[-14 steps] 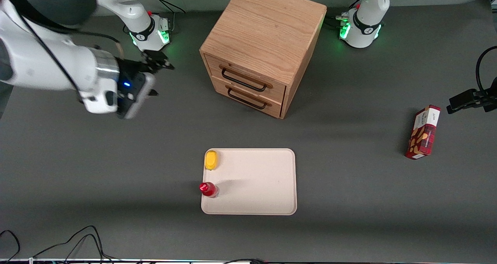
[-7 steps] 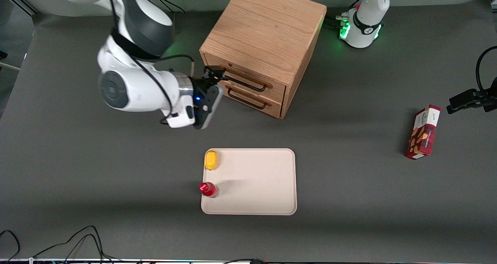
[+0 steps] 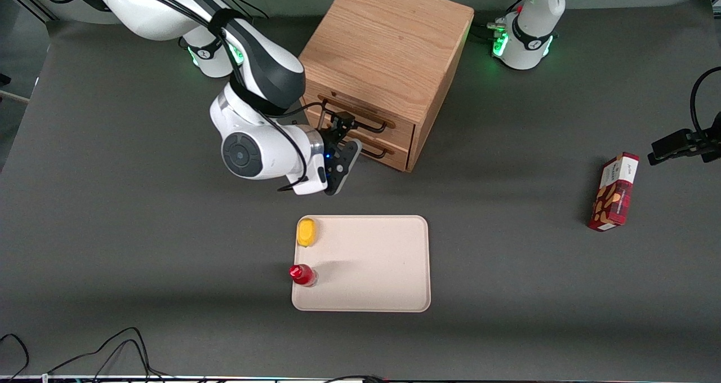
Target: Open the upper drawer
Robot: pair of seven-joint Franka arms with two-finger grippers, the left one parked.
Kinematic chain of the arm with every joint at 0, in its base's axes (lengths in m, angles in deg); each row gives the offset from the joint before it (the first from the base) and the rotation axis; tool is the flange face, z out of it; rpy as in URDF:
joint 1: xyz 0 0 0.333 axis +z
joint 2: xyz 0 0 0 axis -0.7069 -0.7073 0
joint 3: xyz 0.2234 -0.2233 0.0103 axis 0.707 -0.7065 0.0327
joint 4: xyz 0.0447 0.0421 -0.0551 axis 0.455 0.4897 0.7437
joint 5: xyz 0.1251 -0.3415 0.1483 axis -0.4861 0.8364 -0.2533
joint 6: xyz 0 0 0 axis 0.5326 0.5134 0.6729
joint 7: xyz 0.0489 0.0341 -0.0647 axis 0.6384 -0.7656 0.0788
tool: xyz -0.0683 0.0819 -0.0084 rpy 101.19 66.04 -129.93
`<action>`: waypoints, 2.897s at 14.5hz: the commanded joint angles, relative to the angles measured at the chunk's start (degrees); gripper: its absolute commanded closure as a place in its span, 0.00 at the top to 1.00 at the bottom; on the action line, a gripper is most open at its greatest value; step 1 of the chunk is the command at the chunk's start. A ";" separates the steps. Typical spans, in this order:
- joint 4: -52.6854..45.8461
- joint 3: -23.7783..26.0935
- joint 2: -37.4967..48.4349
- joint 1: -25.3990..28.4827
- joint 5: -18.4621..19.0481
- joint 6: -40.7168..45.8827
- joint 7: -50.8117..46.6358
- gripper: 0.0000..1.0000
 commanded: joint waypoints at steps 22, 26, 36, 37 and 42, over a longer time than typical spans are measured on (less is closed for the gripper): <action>-13.18 -3.01 -11.71 -2.58 3.62 1.40 2.41 1.00; -15.75 -4.06 -12.34 -3.02 3.18 3.35 2.86 1.00; -24.00 -5.38 -16.03 -3.64 3.18 8.36 5.06 1.00; -24.45 -5.82 -16.29 -3.73 3.18 8.36 5.15 1.00; -27.61 -6.70 -18.23 -3.03 3.62 8.27 5.06 1.00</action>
